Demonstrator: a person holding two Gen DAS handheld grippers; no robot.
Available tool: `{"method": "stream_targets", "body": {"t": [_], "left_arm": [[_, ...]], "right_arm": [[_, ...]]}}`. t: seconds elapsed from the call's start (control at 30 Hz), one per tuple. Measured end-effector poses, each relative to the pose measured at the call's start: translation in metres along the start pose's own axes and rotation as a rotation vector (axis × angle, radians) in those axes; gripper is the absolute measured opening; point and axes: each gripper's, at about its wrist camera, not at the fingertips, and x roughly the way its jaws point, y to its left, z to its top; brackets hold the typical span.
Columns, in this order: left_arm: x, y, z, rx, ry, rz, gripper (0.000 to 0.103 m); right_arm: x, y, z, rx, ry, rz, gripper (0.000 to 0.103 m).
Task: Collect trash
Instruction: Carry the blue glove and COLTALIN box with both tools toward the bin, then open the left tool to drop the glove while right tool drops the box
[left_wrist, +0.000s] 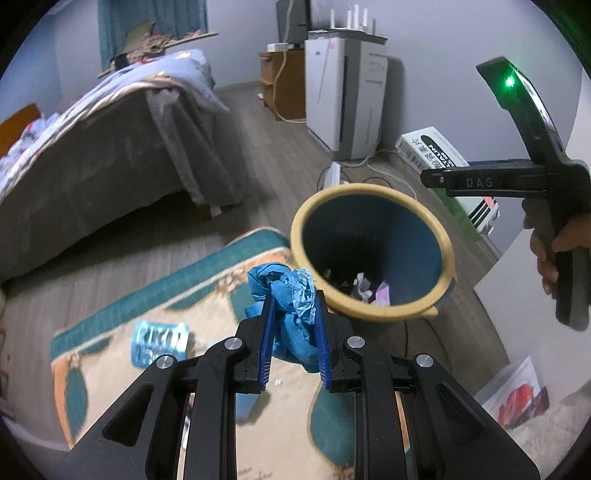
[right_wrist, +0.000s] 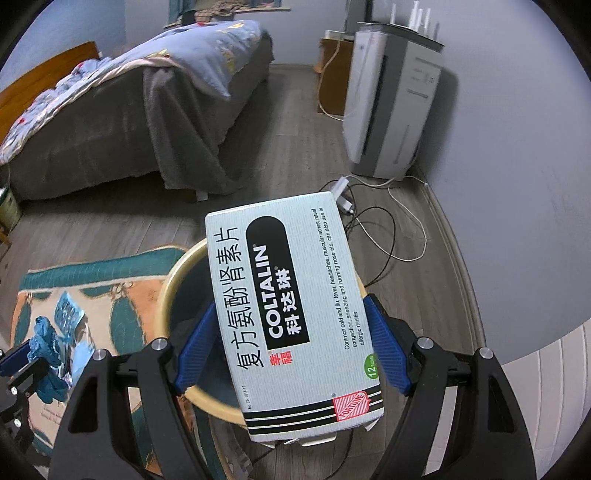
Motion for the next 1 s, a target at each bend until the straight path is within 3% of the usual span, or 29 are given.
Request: {"method": "stream_targets", "body": {"t": [0.7,1.0], "left_arm": [[0.063,-0.082,0.033,0.142,0.042,-0.167,0.021],[0.091,-0.088,0.04,0.159,0.059,-0.146,0.022]], "right_arm": [[0.036,-0.047,-0.002,0.155,0.071,-0.026,0.076],[0.051,-0.058,-0.011,0.216,0.116,-0.023,0.076]]}}
